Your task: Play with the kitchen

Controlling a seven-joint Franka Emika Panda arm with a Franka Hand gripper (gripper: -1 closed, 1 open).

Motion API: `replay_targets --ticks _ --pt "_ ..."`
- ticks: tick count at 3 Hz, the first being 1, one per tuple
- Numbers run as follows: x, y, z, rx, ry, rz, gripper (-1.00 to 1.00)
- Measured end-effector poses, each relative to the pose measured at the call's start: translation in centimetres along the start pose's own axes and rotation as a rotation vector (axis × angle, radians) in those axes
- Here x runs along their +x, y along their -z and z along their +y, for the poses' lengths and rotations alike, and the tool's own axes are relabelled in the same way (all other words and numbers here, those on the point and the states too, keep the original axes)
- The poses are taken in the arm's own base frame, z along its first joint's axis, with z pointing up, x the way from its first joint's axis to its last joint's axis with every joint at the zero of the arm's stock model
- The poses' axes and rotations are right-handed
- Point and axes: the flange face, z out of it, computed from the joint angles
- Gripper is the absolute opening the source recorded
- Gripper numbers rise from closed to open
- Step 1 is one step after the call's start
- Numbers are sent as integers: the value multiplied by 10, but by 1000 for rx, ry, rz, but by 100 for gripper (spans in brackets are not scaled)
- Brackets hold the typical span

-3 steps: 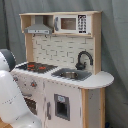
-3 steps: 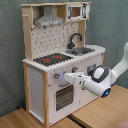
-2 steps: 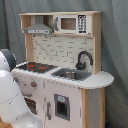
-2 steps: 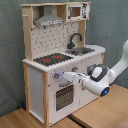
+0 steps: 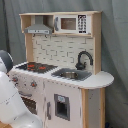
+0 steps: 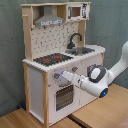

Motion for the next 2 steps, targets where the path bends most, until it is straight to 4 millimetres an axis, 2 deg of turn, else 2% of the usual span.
replay_targets --ticks 2 --pt "10 -8 -11 -32 -163 2 100"
